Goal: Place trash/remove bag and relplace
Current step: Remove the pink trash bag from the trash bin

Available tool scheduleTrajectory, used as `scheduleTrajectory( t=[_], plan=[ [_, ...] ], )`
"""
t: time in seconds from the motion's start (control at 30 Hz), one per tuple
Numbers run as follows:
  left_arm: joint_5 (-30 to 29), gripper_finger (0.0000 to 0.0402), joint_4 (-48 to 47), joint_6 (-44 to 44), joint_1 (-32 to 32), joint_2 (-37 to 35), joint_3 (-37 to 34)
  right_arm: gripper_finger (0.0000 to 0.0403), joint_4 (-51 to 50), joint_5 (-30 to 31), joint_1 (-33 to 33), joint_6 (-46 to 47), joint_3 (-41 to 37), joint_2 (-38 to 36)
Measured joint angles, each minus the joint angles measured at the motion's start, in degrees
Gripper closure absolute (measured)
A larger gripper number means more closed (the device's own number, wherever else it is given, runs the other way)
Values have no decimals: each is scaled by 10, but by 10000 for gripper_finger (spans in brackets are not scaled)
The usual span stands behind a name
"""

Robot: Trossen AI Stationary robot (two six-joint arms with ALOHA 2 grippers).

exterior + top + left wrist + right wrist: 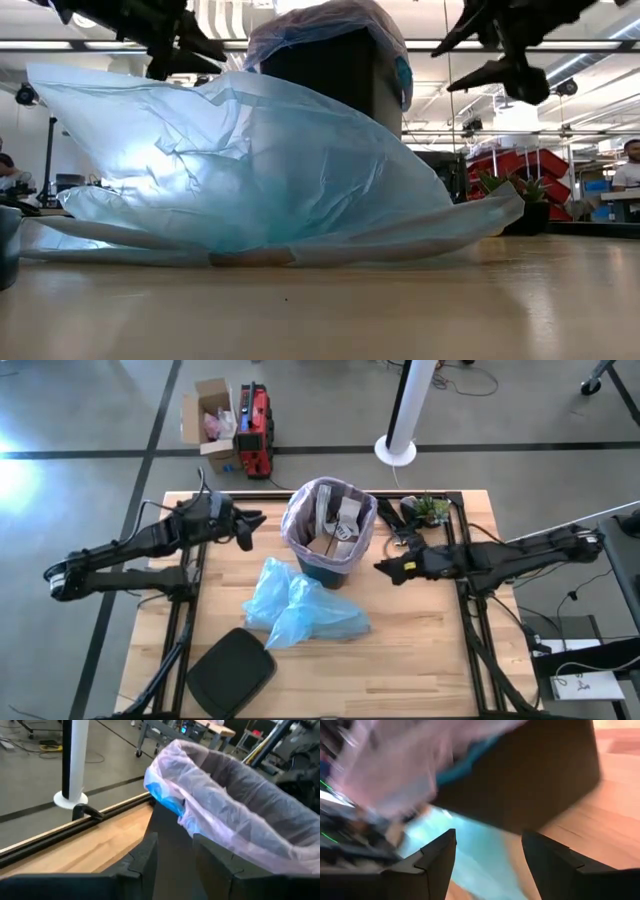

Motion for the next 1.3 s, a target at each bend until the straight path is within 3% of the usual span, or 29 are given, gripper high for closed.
scheduleTrajectory(
  t=[0.13, 0.23, 0.33, 0.4, 0.6, 0.83, 1.3],
  plan=[
    [-2, 262, 0, -2, -5, 3, -4, 194, 285, 35, -2, 50, -141, -27],
    [0, 241, -1, -11, -5, 6, -5, 187, 489, 69, -1, 70, -223, 7],
    [-2, 219, 5, -35, -6, 6, -5, 176, 631, 123, -2, 74, -264, 50],
    [-2, 206, 9, -43, -6, 8, -5, 171, 668, 148, -7, 77, -272, 80],
    [-2, 175, 46, -70, -6, 14, -5, 178, 702, 122, -30, 108, -242, 174],
    [-2, 157, 73, -91, -7, 28, -5, 195, 900, 123, -35, 41, -235, 246],
    [7, 184, 75, -121, -7, 59, -5, 229, 934, 55, -29, 39, -237, 247]
  ],
)
